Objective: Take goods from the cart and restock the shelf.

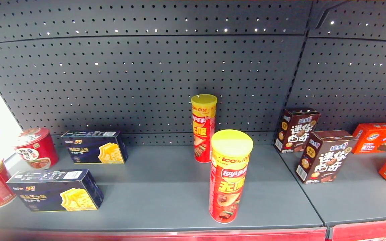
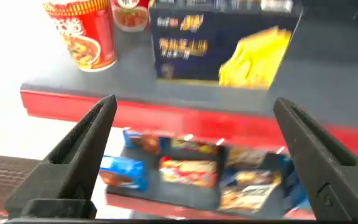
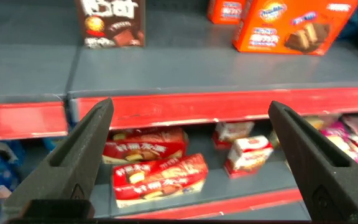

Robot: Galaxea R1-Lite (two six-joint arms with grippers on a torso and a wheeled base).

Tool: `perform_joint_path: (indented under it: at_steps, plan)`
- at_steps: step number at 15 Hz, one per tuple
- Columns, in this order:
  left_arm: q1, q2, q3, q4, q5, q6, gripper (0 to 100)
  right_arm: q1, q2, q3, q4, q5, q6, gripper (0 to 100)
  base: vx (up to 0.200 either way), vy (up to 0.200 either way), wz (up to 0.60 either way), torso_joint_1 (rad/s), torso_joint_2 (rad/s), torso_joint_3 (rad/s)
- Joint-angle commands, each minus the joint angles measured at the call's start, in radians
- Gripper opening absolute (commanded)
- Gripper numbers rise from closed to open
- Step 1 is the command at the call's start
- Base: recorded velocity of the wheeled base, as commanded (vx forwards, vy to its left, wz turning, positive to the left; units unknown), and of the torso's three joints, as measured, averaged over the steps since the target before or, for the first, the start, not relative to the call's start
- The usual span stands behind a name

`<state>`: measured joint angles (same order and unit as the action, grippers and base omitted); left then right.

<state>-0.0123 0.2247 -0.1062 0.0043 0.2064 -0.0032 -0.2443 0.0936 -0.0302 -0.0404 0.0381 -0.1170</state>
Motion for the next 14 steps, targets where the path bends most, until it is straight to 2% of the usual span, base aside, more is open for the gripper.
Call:
perform_joint_path:
  at_steps: [1, 2, 3, 4, 7, 9, 10, 12, 13, 14]
  plan:
    - [0.009, -0.105, 0.01, 0.029, 0.004, 0.066, 100, -0.026, 0.193, -0.234, 0.024, 0.014, 0.02, 100, 0.0, 0.0, 0.0, 0.0, 0.0, 0.0]
    - [0.012, -0.137, 0.014, 0.054, 0.005, 0.094, 100, 0.002, 0.275, -0.315, 0.017, 0.054, 0.017, 100, 0.0, 0.0, 0.0, 0.0, 0.0, 0.0]
    - [0.02, -0.179, 0.016, 0.092, 0.005, 0.101, 100, 0.04, 0.294, -0.387, 0.028, 0.109, -0.004, 100, 0.0, 0.0, 0.0, 0.0, 0.0, 0.0]
    - [0.017, -0.212, 0.008, 0.157, 0.031, 0.094, 100, 0.071, 0.328, -0.456, 0.097, 0.149, -0.047, 100, 0.0, 0.0, 0.0, 0.0, 0.0, 0.0]
    - [0.017, -0.188, 0.008, 0.163, 0.03, 0.052, 100, 0.138, 0.402, -0.533, 0.114, 0.235, -0.044, 100, 0.0, 0.0, 0.0, 0.0, 0.0, 0.0]
    - [-0.003, -0.183, 0.008, 0.163, 0.027, -0.008, 100, 0.243, 0.526, -0.62, 0.122, 0.272, -0.003, 100, 0.0, 0.0, 0.0, 0.0, 0.0, 0.0]
    - [-0.008, -0.183, 0.006, 0.161, 0.022, -0.031, 100, 0.31, 0.587, -0.655, 0.12, 0.267, 0.02, 100, 0.0, 0.0, 0.0, 0.0, 0.0, 0.0]
    - [-0.003, -0.188, 0.008, 0.16, 0.021, -0.047, 100, 0.424, 0.738, -0.737, 0.119, 0.247, 0.039, 100, 0.0, 0.0, 0.0, 0.0, 0.0, 0.0]
    - [-0.003, -0.189, 0.008, 0.158, 0.022, -0.05, 100, 0.448, 0.773, -0.755, 0.114, 0.23, 0.039, 100, 0.0, 0.0, 0.0, 0.0, 0.0, 0.0]
    - [-0.001, -0.192, 0.008, 0.158, 0.022, -0.055, 100, 0.548, 0.876, -0.794, 0.103, 0.149, 0.04, 100, 0.0, 0.0, 0.0, 0.0, 0.0, 0.0]
